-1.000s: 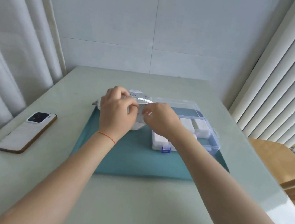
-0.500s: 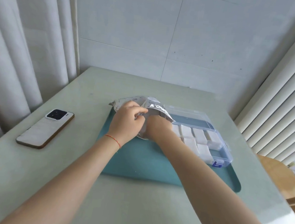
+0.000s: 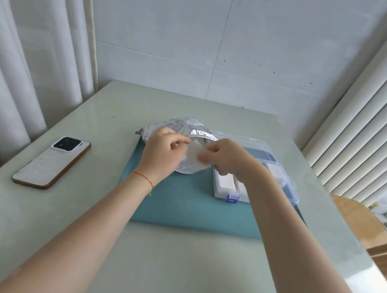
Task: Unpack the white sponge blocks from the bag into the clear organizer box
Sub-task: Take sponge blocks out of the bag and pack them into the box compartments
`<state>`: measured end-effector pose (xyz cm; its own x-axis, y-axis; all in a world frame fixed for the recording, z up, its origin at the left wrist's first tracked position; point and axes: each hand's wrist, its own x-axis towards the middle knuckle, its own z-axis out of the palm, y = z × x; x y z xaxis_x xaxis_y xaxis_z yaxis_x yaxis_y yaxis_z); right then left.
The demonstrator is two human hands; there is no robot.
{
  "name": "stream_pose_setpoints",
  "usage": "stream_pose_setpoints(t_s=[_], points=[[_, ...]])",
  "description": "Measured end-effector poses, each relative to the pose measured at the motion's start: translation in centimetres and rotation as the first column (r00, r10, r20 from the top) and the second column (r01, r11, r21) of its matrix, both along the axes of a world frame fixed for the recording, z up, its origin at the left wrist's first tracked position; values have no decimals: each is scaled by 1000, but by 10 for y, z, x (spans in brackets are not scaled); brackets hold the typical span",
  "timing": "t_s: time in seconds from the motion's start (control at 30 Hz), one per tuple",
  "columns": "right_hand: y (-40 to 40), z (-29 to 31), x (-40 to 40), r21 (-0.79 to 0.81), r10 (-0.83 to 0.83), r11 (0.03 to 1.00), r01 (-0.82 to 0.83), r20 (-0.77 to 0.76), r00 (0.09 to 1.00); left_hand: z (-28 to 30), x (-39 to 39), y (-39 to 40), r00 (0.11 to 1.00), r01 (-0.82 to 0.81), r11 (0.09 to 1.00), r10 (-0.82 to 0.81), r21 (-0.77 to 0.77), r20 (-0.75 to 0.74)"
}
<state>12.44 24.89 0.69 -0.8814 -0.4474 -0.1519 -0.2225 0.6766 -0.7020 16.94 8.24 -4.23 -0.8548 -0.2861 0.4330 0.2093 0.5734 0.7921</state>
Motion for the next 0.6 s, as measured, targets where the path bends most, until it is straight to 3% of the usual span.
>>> stream_pose_setpoints(t_s=[0.1,0.2,0.3,0.43,0.6], points=[[13,1,0,-334,1,942,17,55,998,12,7,5,999,48,989,-49,142,2],[4,1,4,-478,53,878,-8,80,995,24,13,13,975,152,927,-198,344,102],[-11,1,12,-428,86,903,-47,74,994,27,12,15,975,141,852,-207,505,76],[-12,-9,3,-303,-81,947,107,98,992,22,8,-8,995,-86,799,44,595,85],[-25,-22,-4,-248,-170,940,235,259,951,-3,3,-33,946,-304,770,178,561,270]])
